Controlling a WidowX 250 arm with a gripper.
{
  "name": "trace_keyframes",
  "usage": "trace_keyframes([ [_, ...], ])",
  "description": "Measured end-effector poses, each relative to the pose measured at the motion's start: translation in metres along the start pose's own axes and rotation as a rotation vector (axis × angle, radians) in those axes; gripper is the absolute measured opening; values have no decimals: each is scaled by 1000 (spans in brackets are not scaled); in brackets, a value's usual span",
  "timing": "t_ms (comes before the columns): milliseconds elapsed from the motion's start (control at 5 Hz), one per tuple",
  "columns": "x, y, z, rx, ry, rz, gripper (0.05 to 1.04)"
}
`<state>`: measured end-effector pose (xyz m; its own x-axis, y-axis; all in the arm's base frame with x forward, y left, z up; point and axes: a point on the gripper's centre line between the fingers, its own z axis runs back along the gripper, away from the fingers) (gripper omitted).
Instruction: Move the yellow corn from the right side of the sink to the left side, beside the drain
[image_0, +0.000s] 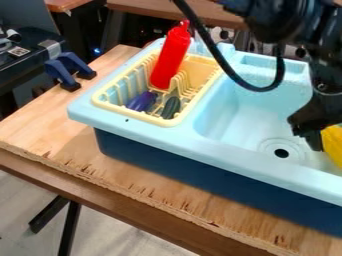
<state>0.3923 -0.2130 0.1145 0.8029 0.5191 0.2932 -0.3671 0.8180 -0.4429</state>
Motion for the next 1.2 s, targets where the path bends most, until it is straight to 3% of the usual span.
trace_keyframes([
  [400, -6, -1, -20, 8, 100, 36, 1001],
  [600, -6, -6, -25, 2, 117, 34, 942],
  [800, -6, -7, -22, 15, 134, -19, 688],
  [1000, -6, -9, -19, 76, 204, -124, 671],
  [1200, 1, -20, -9, 72, 278, -253, 671],
])
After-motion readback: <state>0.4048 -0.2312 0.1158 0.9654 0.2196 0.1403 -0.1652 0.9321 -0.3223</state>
